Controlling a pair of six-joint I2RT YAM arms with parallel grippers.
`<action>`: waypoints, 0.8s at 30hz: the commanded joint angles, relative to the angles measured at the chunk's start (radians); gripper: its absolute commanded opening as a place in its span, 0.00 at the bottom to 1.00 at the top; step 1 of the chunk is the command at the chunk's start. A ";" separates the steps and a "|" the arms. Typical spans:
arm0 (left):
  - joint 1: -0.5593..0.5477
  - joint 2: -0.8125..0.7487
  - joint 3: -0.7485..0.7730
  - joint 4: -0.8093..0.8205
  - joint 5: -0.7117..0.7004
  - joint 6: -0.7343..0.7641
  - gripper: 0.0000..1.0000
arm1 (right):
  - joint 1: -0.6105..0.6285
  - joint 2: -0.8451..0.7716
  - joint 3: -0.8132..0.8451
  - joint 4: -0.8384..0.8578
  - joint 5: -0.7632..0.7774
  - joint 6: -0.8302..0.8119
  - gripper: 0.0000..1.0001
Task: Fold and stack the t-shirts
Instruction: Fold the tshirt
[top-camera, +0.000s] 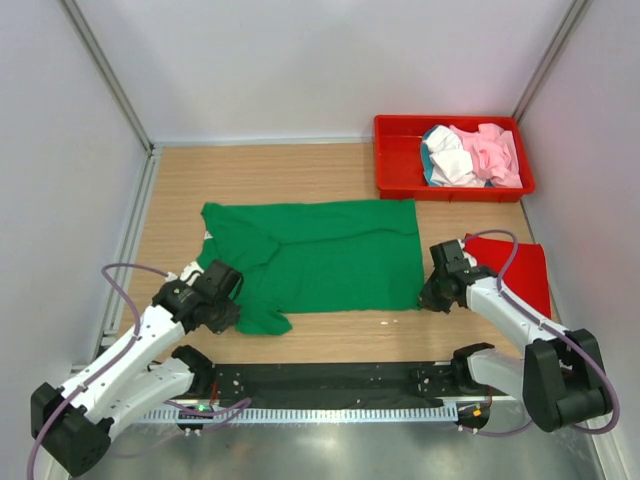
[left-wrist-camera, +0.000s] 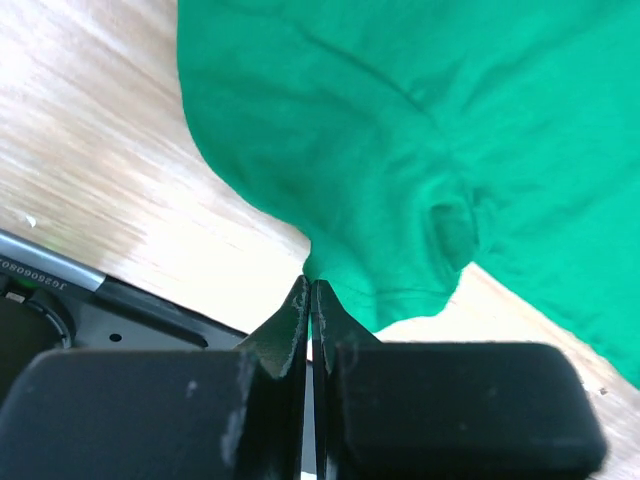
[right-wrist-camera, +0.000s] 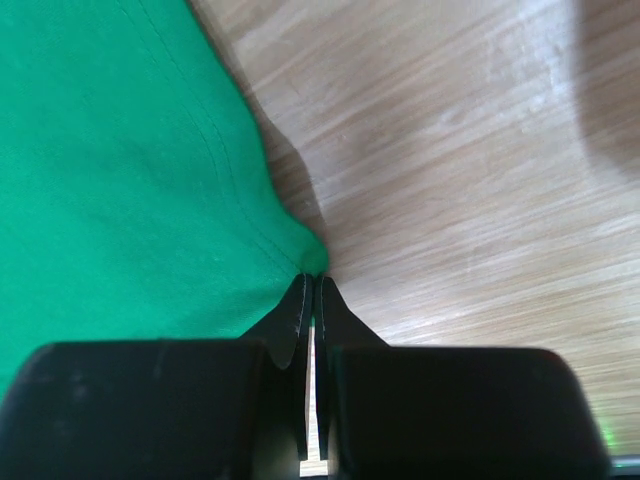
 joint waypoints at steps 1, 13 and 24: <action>-0.003 0.007 0.043 -0.019 -0.070 0.024 0.00 | -0.003 0.027 0.068 0.005 0.043 -0.047 0.02; 0.018 0.148 0.257 0.031 -0.197 0.205 0.00 | -0.003 0.223 0.254 0.022 0.057 -0.143 0.01; 0.217 0.271 0.405 0.162 -0.141 0.416 0.00 | -0.003 0.255 0.373 -0.028 0.089 -0.174 0.01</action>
